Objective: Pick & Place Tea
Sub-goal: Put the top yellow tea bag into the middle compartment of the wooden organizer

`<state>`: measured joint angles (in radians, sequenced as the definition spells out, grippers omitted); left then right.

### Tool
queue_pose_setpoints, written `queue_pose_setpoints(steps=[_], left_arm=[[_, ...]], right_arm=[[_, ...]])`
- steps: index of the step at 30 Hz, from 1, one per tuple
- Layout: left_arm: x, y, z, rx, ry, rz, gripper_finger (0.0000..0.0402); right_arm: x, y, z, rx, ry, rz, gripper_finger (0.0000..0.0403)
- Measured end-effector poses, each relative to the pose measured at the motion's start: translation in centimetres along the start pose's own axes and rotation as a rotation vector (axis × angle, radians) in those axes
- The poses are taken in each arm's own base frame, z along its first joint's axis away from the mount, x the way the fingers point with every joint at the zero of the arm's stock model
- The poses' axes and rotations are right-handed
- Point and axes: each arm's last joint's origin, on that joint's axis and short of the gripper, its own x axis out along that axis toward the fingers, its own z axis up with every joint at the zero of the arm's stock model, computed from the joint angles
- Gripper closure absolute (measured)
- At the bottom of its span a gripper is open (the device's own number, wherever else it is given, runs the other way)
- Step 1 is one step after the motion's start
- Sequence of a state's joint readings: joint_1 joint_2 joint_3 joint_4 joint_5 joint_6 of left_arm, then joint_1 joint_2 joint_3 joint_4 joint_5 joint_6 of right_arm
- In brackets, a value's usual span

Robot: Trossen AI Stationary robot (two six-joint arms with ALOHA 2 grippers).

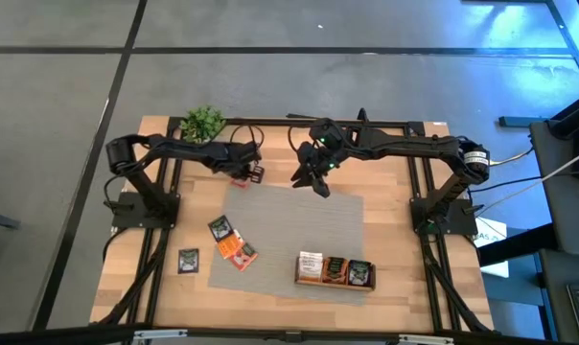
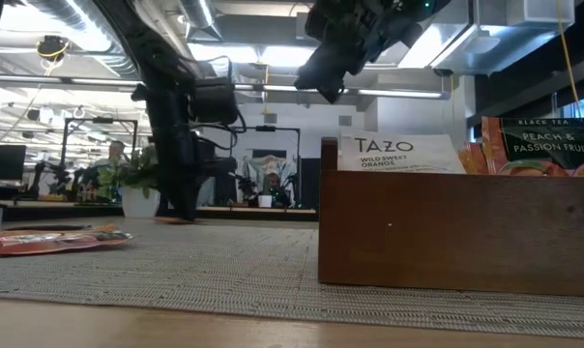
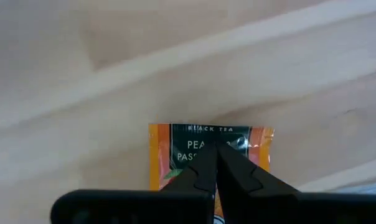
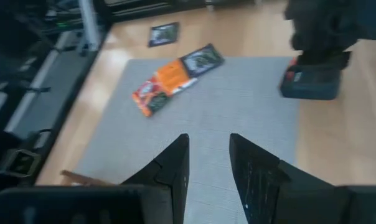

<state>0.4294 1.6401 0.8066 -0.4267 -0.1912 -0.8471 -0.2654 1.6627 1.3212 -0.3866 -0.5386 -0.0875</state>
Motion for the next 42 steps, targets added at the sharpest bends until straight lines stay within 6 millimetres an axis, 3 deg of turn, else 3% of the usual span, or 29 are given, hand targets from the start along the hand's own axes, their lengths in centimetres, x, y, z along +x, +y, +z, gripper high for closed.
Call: queue_pose_setpoints(steps=[9,13,20,33,37,42], left_arm=[[2.7,-1.7,1.2,0.224,-0.062,-0.132,0.0399],[2.8,-2.6,1.9,0.290,-0.077,-0.158,0.0399],[1.8,-3.6,2.8,0.385,-0.094,-0.187,0.0398],[-3.7,-3.1,3.4,0.471,-0.129,-0.284,0.0391],[-5.1,-2.7,3.4,0.461,-0.138,-0.291,0.0361],[-5.2,-2.8,2.9,0.457,-0.110,-0.289,0.0292]], right_arm=[[1.2,-1.2,-1.4,0.082,0.056,-0.103,0.0286],[2.4,-2.1,-2.5,0.151,0.097,-0.108,0.0286],[3.0,-3.9,-3.3,0.281,0.100,-0.146,0.0286],[1.9,-5.3,-2.7,0.341,0.022,-0.226,0.0285],[1.9,-5.5,-2.1,0.348,-0.048,-0.173,0.0284],[2.8,-6.1,-1.8,0.366,-0.105,-0.162,0.0254]])
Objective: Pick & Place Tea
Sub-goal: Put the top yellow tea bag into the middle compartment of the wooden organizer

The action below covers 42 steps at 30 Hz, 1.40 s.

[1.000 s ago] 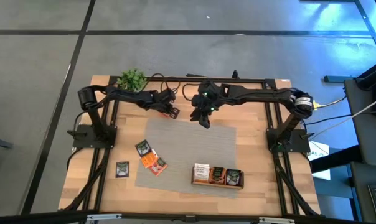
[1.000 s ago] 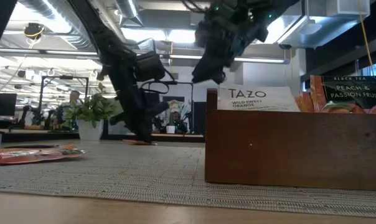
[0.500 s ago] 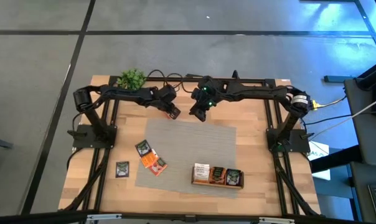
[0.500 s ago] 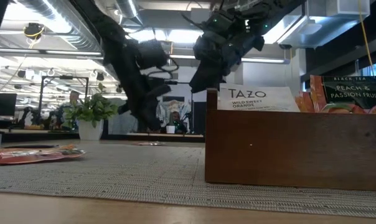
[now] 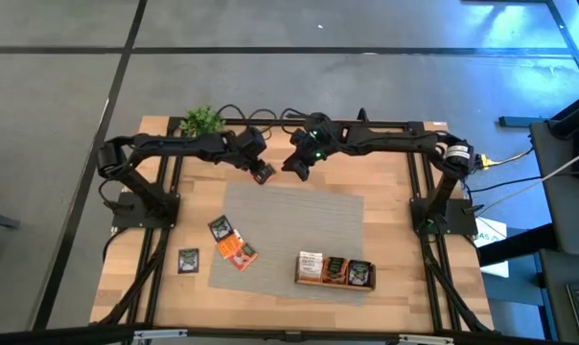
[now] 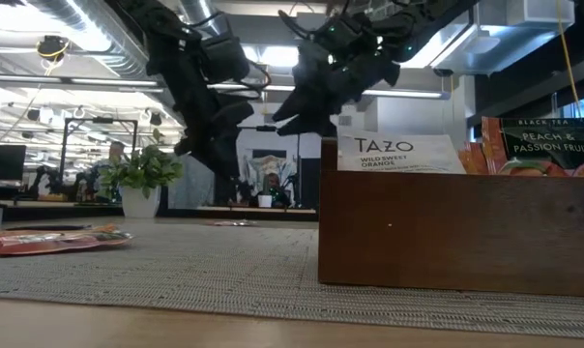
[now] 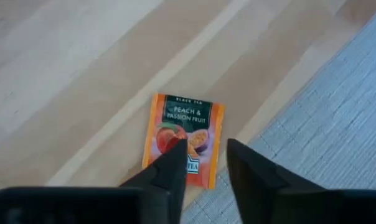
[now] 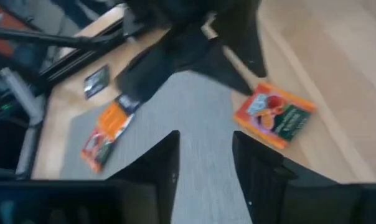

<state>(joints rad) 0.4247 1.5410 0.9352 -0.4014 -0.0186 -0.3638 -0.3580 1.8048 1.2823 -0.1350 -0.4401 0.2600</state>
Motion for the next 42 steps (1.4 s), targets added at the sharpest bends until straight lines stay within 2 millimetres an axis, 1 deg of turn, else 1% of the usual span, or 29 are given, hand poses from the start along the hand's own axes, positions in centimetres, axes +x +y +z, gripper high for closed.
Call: queue_pose_setpoints(steps=[2,5,8,10,14,17,22,26,31,34,38,42], left_arm=[[0.2,-0.3,-0.2,-0.022,0.006,0.011,0.0271],[0.2,-0.5,-0.4,-0.050,0.015,0.014,0.0251],[0.2,-0.6,-0.8,-0.042,0.039,0.051,0.0243],[0.3,-0.5,-1.1,-0.057,0.038,0.054,0.0245],[1.1,0.1,-2.4,-0.081,0.085,0.076,0.0267],[1.7,0.3,-3.0,-0.092,0.067,0.077,0.0290],[2.5,0.4,-3.4,-0.094,-0.027,0.042,0.0328],[3.0,0.7,-4.3,-0.060,-0.012,0.049,0.0351],[3.6,0.9,-4.6,-0.006,-0.006,0.080,0.0366],[4.7,0.7,-4.4,-0.002,-0.030,0.058,0.0374],[6.1,0.7,-4.6,0.013,-0.010,0.057,0.0385],[6.4,0.5,-4.9,0.093,0.013,0.041,0.0398]], right_arm=[[0.7,-0.5,-0.2,0.027,-0.012,-0.047,0.0235],[1.7,-1.5,-0.8,0.141,-0.012,-0.155,0.0210],[2.6,-2.3,-1.5,0.171,-0.002,-0.230,0.0194],[3.4,-2.8,-1.9,0.187,0.011,-0.224,0.0188],[4.8,-3.3,-2.7,0.255,0.047,-0.139,0.0186],[5.4,-3.7,-3.3,0.278,0.069,-0.137,0.0186],[5.6,-3.6,-3.4,0.301,0.066,-0.137,0.0186],[5.7,-3.6,-3.3,0.324,0.055,-0.132,0.0186],[5.7,-3.6,-3.2,0.339,0.045,-0.131,0.0186],[5.7,-3.6,-3.1,0.343,0.039,-0.128,0.0186],[5.7,-3.6,-3.1,0.373,0.031,-0.125,0.0186],[5.7,-3.6,-3.1,0.422,0.032,-0.130,0.0186]])
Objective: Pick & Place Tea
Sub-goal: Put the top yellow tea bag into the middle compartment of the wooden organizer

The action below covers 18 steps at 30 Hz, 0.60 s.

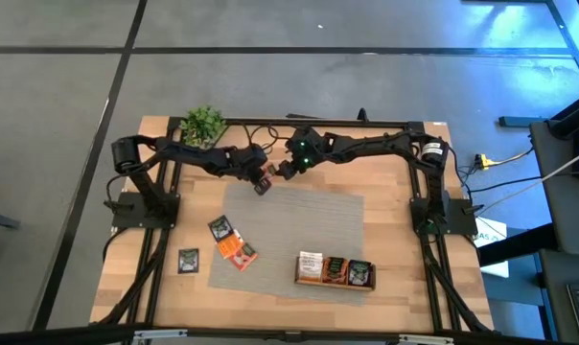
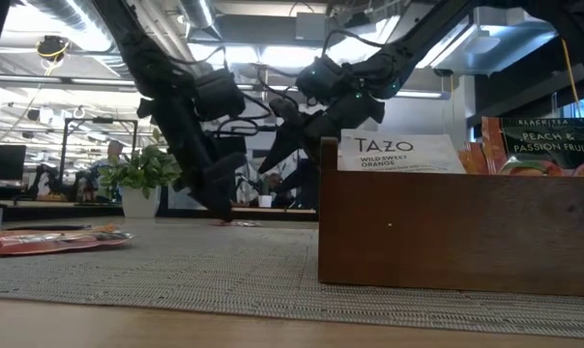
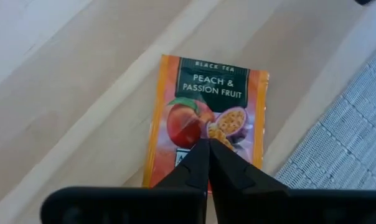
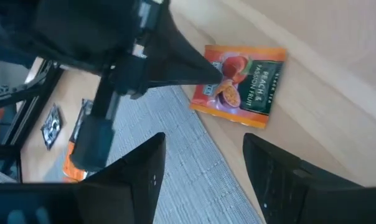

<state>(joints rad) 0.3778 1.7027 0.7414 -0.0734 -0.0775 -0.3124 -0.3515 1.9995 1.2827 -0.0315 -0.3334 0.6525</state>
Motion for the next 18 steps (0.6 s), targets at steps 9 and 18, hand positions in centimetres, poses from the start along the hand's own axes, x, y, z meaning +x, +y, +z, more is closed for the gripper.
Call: queue_pose_setpoints(steps=[9,18], left_arm=[[0.0,-1.4,-0.3,0.178,-0.003,-0.076,0.0399],[0.0,-1.8,0.0,0.184,-0.051,-0.097,0.0398]], right_arm=[[0.5,-0.9,-0.8,0.075,0.024,-0.113,0.0189],[3.0,-2.5,-1.7,0.156,0.066,-0.079,0.0214]])
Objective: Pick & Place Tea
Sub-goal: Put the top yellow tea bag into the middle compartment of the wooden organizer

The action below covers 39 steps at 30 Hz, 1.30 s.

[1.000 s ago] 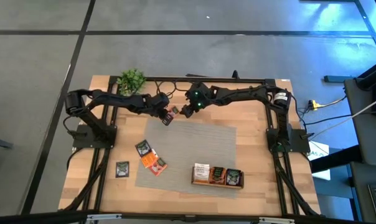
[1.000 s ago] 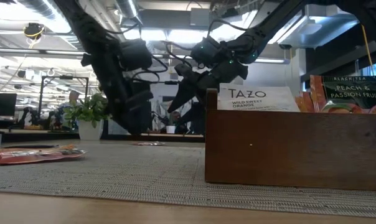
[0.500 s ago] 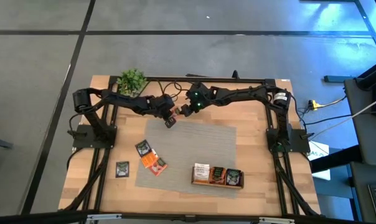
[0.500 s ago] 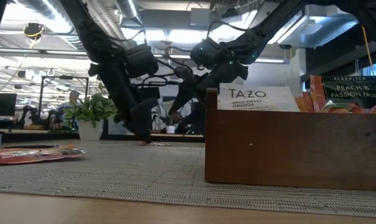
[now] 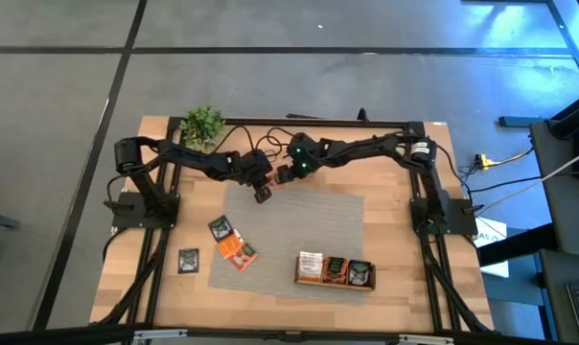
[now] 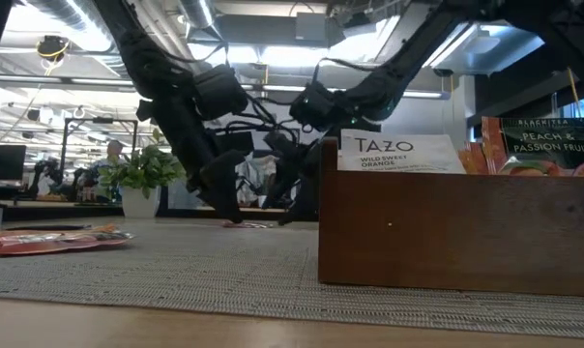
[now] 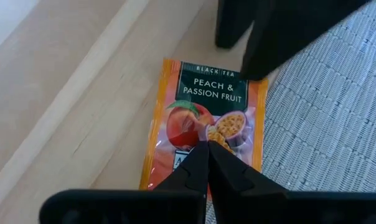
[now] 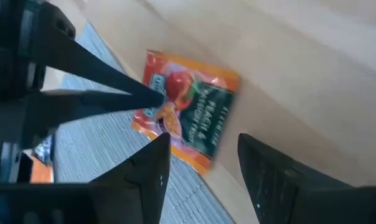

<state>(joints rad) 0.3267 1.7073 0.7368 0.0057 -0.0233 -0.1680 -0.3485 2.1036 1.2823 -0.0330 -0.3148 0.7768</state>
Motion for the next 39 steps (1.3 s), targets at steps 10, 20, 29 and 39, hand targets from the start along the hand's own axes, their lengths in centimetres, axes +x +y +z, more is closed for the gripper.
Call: queue_pose_setpoints(steps=[10,20,29,39], left_arm=[[0.0,0.0,0.1,0.033,-0.019,0.001,0.0398],[0.0,0.0,0.2,0.036,-0.019,0.003,0.0397],[0.0,0.0,0.2,0.033,-0.020,0.005,0.0397],[0.0,0.0,0.2,0.033,-0.021,0.007,0.0397]], right_arm=[[1.8,-0.2,-0.8,0.014,0.023,0.021,0.0222],[1.8,-0.5,-1.1,0.081,0.094,0.041,0.0224],[1.9,-0.8,-1.2,0.048,0.077,0.006,0.0305],[1.8,-1.2,-0.9,-0.010,0.065,-0.009,0.0396]])
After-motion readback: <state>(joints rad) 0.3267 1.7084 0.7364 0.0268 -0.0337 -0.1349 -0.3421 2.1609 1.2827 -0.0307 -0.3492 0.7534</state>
